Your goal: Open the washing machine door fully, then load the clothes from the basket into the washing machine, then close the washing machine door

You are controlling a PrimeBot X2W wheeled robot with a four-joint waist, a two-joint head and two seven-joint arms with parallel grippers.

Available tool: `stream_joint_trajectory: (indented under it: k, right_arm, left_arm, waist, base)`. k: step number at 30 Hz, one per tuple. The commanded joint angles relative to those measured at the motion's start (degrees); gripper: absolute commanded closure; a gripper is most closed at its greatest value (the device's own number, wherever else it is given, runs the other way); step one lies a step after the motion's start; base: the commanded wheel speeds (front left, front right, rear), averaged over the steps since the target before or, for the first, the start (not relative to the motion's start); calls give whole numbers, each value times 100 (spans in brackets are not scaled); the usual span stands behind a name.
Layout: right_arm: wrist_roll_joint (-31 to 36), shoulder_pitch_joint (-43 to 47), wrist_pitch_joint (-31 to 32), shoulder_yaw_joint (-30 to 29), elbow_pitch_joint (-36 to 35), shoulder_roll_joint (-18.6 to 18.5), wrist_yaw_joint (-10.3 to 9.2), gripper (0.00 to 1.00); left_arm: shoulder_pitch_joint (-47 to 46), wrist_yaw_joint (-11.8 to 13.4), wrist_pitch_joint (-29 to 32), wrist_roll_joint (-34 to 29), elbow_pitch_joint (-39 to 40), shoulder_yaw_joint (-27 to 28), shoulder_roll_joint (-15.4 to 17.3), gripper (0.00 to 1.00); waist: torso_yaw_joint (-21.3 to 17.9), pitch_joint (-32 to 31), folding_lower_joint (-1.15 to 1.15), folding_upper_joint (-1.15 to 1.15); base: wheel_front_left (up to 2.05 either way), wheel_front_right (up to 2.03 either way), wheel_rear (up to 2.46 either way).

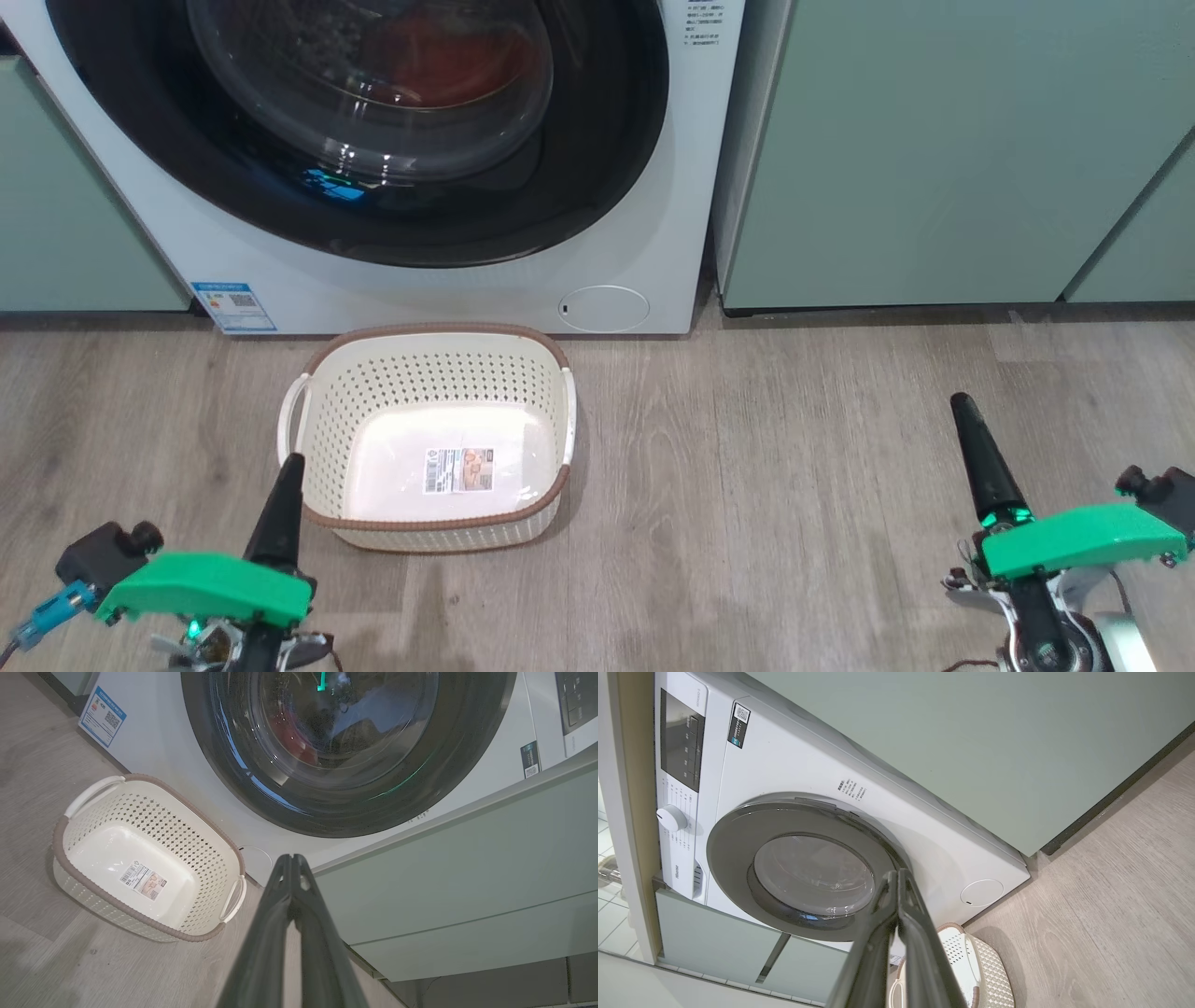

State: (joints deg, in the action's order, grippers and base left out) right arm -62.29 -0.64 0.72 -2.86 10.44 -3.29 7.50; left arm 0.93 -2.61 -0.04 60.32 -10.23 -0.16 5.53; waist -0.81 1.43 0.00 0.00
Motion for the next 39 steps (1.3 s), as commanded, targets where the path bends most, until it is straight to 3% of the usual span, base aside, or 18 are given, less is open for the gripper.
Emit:
stream_joint_trajectory:
  k: [1, 39]
  right_arm:
    - [-179, -306, 49, 43, -149, -98, 0, 100]
    - [-2506, -488, 349, -135, 242, -92, -1, 100]
  left_arm:
    - [-315, -63, 18, 171, 147, 156, 13, 100]
    - [-620, -397, 454, 2605, -266, 480, -148, 100]
  waist:
    - [3, -4, 0, 0]
    - [64, -99, 0, 0]
  base:
    - [0, 0, 0]
    - [0, 0, 0]
